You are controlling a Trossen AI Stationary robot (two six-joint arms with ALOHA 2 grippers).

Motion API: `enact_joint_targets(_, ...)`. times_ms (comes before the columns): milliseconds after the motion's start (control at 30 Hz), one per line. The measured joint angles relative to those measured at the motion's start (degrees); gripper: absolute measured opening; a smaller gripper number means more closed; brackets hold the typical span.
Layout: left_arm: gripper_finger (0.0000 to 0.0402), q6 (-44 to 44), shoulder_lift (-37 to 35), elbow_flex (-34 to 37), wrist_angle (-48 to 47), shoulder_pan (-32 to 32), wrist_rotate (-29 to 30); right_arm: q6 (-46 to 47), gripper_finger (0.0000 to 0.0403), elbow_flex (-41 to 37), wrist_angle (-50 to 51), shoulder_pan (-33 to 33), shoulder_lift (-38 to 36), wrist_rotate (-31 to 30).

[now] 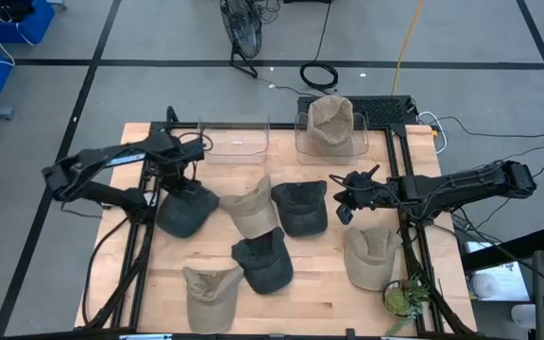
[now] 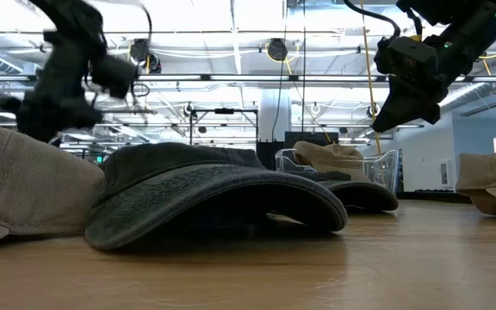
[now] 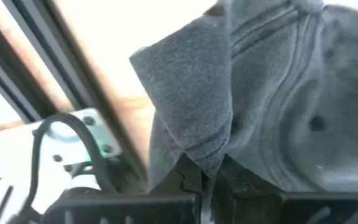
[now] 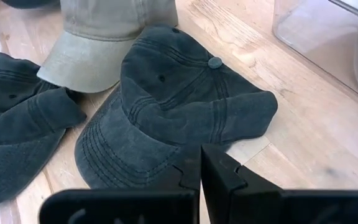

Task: Pick & Place hat
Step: Put the black cap into the left transparent bin

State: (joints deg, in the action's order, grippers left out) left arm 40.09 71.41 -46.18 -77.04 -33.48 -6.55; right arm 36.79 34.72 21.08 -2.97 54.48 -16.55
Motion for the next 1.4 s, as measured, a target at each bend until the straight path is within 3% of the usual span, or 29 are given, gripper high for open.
enact_joint_targets(167,0.0007,9.21,-9.75,-6.94,-0.96,6.11,0.80,-0.60,0.0000,0.00,-0.02,0.50,0.00,-0.05)
enact_joint_targets(300,0.0005,13.41,-14.62,-13.77,2.00,8.88,5.30,-0.64,0.0000,0.00,-0.02,1.33,0.00,-0.07)
enact_joint_targets(567,0.0005,7.60,-12.23,-22.47,20.53,9.01,19.77,-2.11,0.0000,0.00,-2.04,2.76,0.00,0.01)
enact_joint_targets(867,0.0006,-3.17,-1.14,-22.48,43.79,2.51,25.92,-2.40,0.0000,0.00,-6.83,3.01,0.00,0.05)
enact_joint_targets(1033,0.0005,-3.98,2.14,-21.23,49.38,-2.25,26.18,-1.56,0.0000,0.00,-6.70,3.01,0.02,0.08)
enact_joint_targets(1400,0.0005,2.20,5.53,-6.70,67.60,-6.40,25.14,-1.63,0.0000,0.00,-6.69,3.01,0.02,0.08)
